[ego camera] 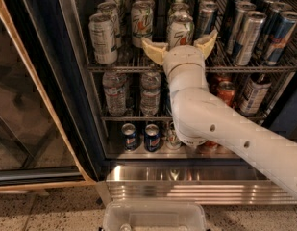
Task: Pick 7up can from top shelf of fridge
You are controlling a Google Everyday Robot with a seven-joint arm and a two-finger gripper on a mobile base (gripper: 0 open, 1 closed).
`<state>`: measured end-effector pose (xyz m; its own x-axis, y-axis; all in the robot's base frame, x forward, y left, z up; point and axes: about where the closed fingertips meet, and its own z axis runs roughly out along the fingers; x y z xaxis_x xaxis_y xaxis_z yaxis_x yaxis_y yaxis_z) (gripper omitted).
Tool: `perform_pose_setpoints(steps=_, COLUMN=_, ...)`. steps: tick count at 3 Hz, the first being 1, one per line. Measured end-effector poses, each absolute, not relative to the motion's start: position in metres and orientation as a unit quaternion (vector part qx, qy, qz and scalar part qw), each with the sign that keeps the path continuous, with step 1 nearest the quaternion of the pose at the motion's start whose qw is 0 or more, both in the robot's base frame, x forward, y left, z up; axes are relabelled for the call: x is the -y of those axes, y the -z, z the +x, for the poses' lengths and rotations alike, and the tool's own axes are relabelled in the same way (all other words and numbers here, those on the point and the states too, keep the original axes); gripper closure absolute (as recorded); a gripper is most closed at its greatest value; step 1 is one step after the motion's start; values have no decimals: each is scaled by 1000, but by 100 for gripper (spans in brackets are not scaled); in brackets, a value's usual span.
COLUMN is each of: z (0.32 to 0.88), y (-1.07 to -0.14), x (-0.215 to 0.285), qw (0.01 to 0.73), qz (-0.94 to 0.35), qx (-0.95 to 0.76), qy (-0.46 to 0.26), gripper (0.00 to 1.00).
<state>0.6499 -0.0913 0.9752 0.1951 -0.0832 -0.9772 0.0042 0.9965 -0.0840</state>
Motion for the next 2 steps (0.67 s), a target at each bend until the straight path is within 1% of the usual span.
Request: perform_pose_setpoints(steps=2, z=661, y=-974, x=90, qw=771, qz=-33, qx=-636, qy=15, gripper=0)
